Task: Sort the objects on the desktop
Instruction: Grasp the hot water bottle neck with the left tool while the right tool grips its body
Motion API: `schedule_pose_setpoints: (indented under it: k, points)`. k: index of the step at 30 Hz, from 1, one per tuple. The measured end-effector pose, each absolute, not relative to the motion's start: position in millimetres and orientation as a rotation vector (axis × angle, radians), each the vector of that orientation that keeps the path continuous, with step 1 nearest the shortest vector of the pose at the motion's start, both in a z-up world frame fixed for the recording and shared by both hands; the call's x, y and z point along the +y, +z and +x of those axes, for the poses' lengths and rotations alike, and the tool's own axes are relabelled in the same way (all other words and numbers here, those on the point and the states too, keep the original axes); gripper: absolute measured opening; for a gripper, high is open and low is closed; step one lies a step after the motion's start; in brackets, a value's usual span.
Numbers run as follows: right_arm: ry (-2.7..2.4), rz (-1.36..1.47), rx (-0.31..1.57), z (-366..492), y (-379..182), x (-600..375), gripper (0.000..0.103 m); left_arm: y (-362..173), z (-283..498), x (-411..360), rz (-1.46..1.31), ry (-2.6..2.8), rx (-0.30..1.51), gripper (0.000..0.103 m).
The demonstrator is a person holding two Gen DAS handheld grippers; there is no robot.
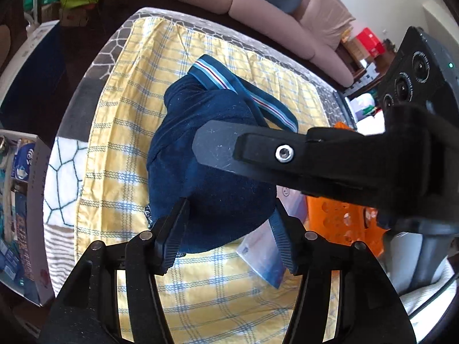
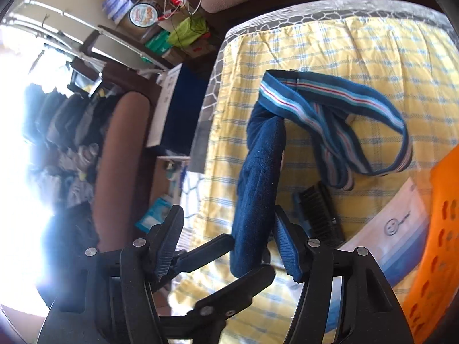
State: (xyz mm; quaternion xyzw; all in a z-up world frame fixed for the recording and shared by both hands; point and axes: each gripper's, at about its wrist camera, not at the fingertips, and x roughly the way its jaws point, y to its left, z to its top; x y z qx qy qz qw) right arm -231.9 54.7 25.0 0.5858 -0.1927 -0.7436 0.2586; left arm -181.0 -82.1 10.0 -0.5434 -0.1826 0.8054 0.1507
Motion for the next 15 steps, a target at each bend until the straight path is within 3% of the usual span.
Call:
schedule_pose_setpoints:
  k: [7,10,15]
  points:
    - [-1.942,1.574,-0.585,-232,28,38,0.064,11,-174,-109,-1.538,2.363,-0.533,0.056]
    - [-1.912,1.545,-0.636,-235,28,33,0.064,8,-175,-120,-1.537,2.375,-0.531,0.046]
    - [-1.856,1.524,-0.709,-242,26,27,0.064,-1,-173,-125,-1.551,2.432,-0.406,0.04]
